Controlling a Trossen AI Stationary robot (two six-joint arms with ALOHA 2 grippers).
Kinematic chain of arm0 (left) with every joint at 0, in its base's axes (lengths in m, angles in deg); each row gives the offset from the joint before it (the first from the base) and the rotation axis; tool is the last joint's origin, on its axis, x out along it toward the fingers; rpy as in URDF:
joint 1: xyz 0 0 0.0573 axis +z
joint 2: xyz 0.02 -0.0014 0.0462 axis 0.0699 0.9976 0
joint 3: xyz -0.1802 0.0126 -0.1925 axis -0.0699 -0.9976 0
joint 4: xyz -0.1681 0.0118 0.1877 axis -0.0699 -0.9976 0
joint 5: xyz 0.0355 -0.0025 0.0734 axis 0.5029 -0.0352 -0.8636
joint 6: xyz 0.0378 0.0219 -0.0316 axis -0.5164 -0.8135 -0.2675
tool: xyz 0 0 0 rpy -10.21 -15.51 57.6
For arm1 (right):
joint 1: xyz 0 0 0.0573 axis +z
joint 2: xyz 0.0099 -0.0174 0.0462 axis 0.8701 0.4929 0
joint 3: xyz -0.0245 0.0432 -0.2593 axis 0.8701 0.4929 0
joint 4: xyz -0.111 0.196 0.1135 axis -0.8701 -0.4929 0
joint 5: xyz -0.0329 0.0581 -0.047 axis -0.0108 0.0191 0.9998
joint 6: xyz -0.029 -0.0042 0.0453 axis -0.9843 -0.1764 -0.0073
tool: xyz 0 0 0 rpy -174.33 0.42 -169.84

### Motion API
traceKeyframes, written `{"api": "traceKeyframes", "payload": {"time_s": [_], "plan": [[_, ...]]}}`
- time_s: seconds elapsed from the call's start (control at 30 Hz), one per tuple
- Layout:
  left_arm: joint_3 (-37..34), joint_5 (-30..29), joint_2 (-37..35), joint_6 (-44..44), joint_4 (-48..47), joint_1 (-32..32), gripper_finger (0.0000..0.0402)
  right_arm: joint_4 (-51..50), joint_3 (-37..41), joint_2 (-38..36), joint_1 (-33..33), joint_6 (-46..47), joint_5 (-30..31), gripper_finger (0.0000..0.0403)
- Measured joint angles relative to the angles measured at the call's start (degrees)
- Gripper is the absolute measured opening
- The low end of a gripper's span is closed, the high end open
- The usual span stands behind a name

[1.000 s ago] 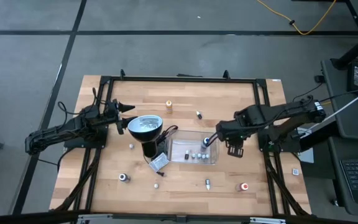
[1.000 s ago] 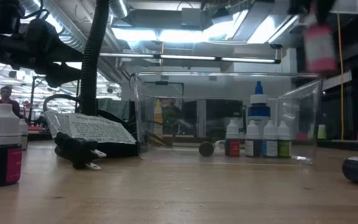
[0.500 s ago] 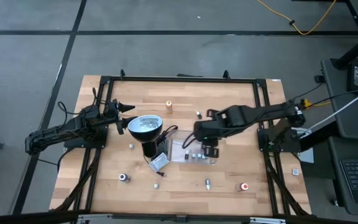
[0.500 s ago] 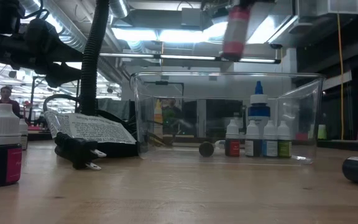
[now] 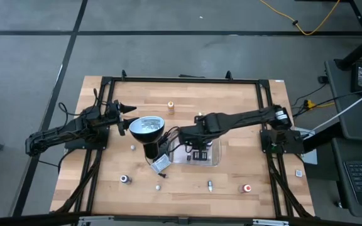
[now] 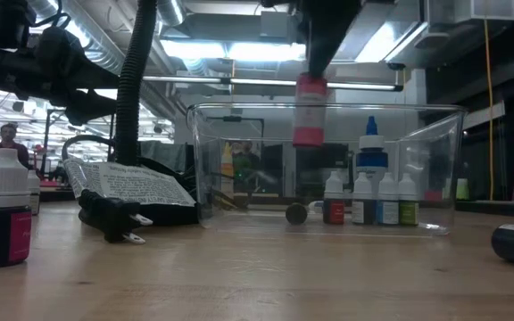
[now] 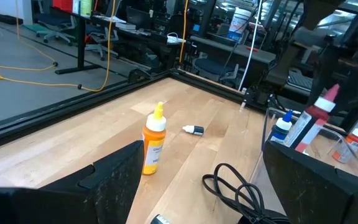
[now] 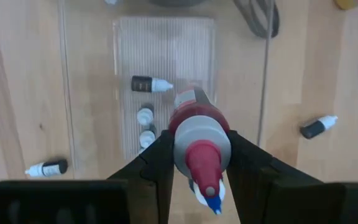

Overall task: Pick & Place food coloring
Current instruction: Put the big pink food coloring bottle into the transparent bin

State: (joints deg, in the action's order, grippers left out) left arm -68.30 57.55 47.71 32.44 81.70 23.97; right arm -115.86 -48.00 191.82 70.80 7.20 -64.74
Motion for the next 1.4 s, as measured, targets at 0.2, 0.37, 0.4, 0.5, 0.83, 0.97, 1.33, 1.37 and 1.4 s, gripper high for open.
{"api": "traceKeyframes", "payload": {"time_s": [0.2, 0.37, 0.4, 0.5, 0.83, 0.97, 1.33, 1.37, 1.4], "plan": [[0.00, 0.00, -0.01, -0.04, 0.00, 0.01, 0.0322, 3.03, 0.64, 1.77, -0.73, 3.10, -0.45, 0.0123], [0.00, 0.00, 0.01, -0.01, 0.00, 0.00, 0.0322, 6.06, 4.42, 1.77, -1.01, 5.70, -0.51, 0.0123], [0.00, 0.00, 0.00, 0.00, 0.00, 0.00, 0.0322, 6.41, 4.93, 1.77, -1.01, 5.90, -0.50, 0.0123], [0.00, 0.00, 0.02, -0.02, 0.00, 0.00, 0.0322, 7.49, 6.52, 1.77, -1.14, 6.04, -0.61, 0.0123], [0.00, 0.00, 0.02, -0.02, 0.00, 0.02, 0.0322, 9.56, 11.90, 1.18, -1.86, 7.80, -0.62, 0.0123], [0.00, 0.00, 0.02, -0.02, 0.04, 0.00, 0.0322, 10.68, 14.27, -0.13, -2.14, 10.22, -0.58, 0.0123], [0.00, 0.00, -0.01, 0.00, 0.02, 0.02, 0.0322, 12.36, 17.95, -2.10, -2.08, 12.08, -1.61, 0.0123], [0.01, 0.01, -0.01, -0.02, 0.01, 0.00, 0.0322, 12.46, 18.25, -2.32, -2.08, 12.05, -1.61, 0.0123], [0.00, 0.00, -0.01, -0.04, 0.00, 0.02, 0.0322, 12.23, 18.47, -2.47, -2.08, 12.04, -1.61, 0.0123]]}}
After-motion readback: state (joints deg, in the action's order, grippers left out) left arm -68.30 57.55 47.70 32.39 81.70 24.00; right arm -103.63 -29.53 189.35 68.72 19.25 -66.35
